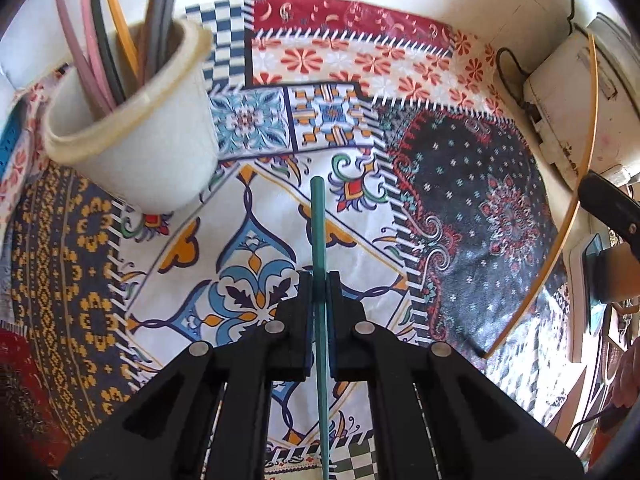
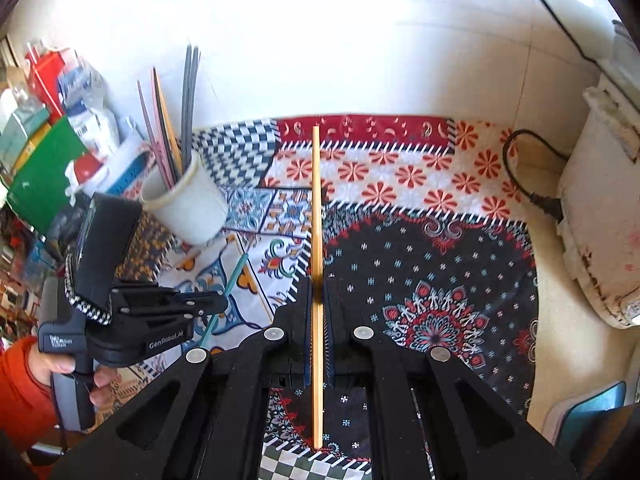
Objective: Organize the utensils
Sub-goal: 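Lift the yellow stick with the right tool while the left tool lifts the teal stick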
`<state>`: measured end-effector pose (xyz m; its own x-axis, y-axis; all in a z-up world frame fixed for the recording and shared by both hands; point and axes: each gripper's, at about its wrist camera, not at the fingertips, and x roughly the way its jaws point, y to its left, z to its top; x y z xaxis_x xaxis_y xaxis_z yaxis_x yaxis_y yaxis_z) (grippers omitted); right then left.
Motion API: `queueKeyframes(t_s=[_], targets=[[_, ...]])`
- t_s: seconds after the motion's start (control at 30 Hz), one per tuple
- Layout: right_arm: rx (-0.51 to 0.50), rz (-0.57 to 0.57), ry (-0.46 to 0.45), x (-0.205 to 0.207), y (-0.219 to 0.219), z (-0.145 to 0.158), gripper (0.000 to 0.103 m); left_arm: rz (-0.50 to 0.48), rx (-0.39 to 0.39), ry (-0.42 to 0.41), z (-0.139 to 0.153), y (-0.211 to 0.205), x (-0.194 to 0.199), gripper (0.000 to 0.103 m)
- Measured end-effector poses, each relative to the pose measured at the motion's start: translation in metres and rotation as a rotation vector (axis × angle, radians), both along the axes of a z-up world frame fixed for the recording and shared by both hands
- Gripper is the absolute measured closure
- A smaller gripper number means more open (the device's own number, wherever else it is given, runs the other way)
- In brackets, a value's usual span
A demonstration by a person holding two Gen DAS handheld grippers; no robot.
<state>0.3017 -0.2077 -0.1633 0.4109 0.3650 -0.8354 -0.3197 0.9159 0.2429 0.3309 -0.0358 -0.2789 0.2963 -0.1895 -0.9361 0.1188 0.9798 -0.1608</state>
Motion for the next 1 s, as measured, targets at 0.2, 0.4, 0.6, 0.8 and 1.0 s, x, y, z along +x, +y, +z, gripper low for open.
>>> queueKeyframes(t_s=[0.2,0.4,0.6,0.8,1.0], targets=[[0.024,-0.008,-0.045,0.005,-0.001,0.014,0.098,0.035,0.012,-0.113,0.040,0.011,-0.012,0.099],[0.041,-0.002,-0.082,0.007,0.000,0.027,0.099,0.089,-0.016,-0.202,0.077,0.025,-0.025,0.099],[0.048,0.020,-0.116,0.008,0.007,0.038,0.099,0.124,-0.025,-0.285,0.108,0.037,-0.036,0.099],[0.054,0.045,-0.145,0.011,0.014,0.047,0.099,0.146,-0.035,-0.357,0.134,0.044,-0.041,0.099],[0.068,0.069,-0.167,0.013,0.021,0.056,0.100,0.162,-0.038,-0.423,0.158,0.048,-0.042,0.099]])
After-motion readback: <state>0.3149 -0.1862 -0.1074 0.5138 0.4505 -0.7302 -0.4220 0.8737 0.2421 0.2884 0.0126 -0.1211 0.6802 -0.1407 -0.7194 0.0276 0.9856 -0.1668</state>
